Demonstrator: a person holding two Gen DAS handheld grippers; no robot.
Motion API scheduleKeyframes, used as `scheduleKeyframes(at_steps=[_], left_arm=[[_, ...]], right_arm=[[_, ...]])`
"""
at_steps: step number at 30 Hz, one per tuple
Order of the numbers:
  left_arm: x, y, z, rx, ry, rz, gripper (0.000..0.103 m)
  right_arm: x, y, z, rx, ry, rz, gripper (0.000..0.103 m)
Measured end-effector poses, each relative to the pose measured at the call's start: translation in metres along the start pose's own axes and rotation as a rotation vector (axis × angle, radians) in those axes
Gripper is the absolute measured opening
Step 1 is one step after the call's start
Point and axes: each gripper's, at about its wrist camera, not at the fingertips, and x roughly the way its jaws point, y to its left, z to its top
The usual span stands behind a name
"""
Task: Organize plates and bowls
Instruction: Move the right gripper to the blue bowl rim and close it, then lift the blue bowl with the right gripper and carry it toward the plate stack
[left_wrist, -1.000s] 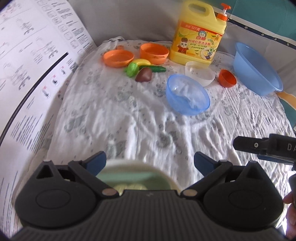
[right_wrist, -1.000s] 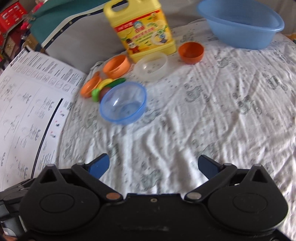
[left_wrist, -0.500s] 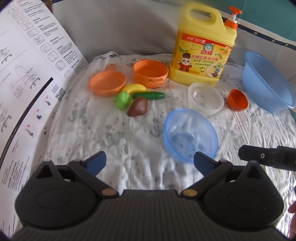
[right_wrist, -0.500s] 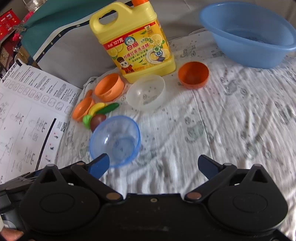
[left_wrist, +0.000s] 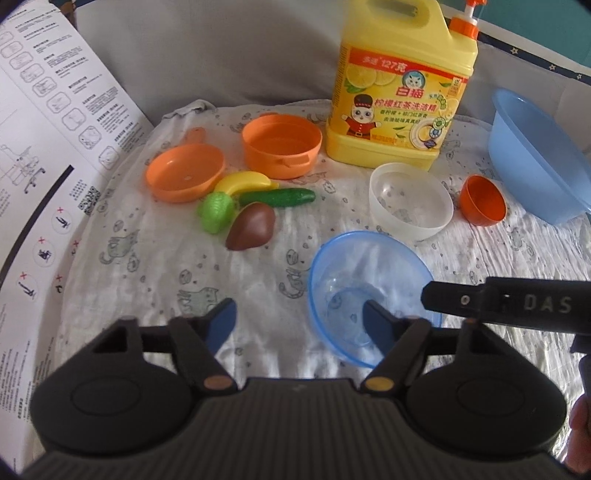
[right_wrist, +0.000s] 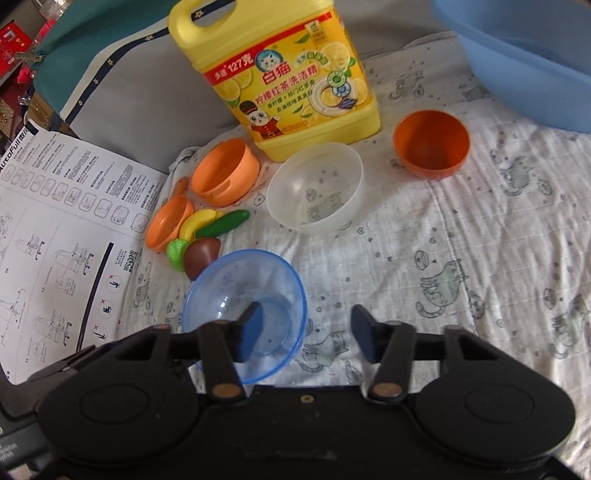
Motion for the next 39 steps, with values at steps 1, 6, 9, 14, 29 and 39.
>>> scheduleKeyframes(at_steps=[1, 6, 9, 14, 29, 39], left_arm=[[0.001, 0.000, 0.000, -0.004, 0.001, -0.005, 0.064], [0.002, 0.001, 0.001, -0.020, 0.005, -0.041, 0.027], [0.001, -0.003, 0.000, -0.008, 0.010, -0.057, 0.020], [-0.003, -0.007, -0.003, -0.005, 0.015, -0.054, 0.019], [-0.039, -0.038, -0.026, 0.041, 0.008, -0.073, 0.019], [-0.078, -0.069, -0.054, 0.099, 0.005, -0.120, 0.019]], right_arm=[[0.002, 0.000, 0.000, 0.000, 0.003, 0.000, 0.039], [0.010, 0.002, -0.004, 0.004, 0.021, 0.019, 0.015], [0.011, 0.004, -0.006, 0.002, 0.020, 0.023, 0.011], [0.004, 0.002, -0.009, 0.009, 0.017, 0.023, 0.011], [-0.054, -0.014, -0.029, 0.011, -0.024, -0.002, 0.012], [-0.107, -0.038, -0.064, 0.042, -0.035, -0.010, 0.012]])
